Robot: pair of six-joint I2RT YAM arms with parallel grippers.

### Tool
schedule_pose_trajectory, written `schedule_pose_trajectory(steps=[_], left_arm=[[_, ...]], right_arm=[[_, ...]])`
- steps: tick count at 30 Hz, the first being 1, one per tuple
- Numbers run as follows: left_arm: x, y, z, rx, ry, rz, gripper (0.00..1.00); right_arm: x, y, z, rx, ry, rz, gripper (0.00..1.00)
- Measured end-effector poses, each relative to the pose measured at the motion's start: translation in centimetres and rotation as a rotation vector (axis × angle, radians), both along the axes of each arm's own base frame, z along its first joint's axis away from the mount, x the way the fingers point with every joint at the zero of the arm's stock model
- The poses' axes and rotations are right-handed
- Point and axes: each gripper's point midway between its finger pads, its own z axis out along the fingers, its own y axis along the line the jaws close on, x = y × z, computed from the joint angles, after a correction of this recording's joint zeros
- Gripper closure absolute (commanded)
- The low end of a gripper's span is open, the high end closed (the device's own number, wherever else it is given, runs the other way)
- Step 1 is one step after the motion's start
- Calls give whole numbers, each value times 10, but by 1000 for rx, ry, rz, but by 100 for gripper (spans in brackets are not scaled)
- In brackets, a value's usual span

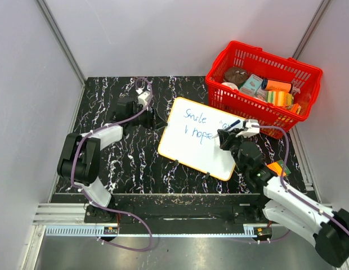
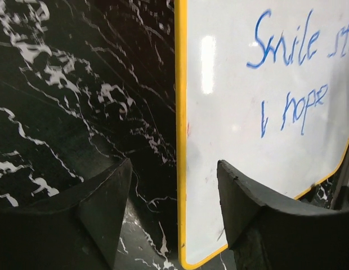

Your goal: Write a sentence on the whiteboard

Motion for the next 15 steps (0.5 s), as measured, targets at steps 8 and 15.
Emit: schedule_pose_trajectory(steps=[8,15], left_arm=[[23,-4,30,-154,-21,-46,30],[38,-29,27,-210,29,-138,29]], right_arm=[[-15,-1,60,89,-128,51,100],[-19,-5,58,64,-116,49,100]])
